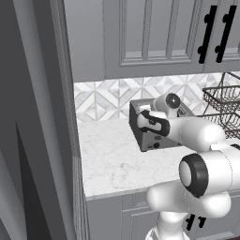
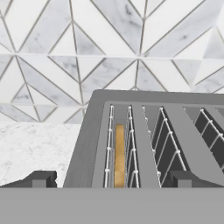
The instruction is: Start the toaster. Once the lever pops up, take the bread to the plate on the dining counter.
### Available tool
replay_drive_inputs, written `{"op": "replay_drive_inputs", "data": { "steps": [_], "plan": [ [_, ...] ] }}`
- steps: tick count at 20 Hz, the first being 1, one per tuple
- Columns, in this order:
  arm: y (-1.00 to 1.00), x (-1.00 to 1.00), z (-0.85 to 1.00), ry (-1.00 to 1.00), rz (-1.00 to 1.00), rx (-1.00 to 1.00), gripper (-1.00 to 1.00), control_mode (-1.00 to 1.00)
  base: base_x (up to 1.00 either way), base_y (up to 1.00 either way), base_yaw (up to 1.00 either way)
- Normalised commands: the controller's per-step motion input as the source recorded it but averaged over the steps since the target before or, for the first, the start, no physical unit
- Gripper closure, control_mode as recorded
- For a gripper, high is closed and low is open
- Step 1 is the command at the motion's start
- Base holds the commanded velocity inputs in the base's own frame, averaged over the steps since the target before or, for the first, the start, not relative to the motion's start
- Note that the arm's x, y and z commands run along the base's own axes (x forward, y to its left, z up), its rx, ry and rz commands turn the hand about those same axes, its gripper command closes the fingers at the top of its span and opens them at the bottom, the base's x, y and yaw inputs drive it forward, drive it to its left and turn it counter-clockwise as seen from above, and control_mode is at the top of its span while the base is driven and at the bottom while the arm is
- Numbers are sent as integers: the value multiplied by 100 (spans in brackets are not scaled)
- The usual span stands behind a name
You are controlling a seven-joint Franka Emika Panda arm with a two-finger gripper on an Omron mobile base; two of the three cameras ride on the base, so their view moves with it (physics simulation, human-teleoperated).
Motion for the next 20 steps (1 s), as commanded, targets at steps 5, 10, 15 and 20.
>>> {"op": "replay_drive_inputs", "data": {
  "steps": [5,10,15,20],
  "plan": [
    [0,0,0,0,0,0,-100,-100,0,0,0],
    [0,0,0,0,0,0,-100,-100,0,0,0],
    [0,0,0,0,0,0,-100,-100,0,0,0],
    [0,0,0,0,0,0,-100,-100,0,0,0]
  ]
}}
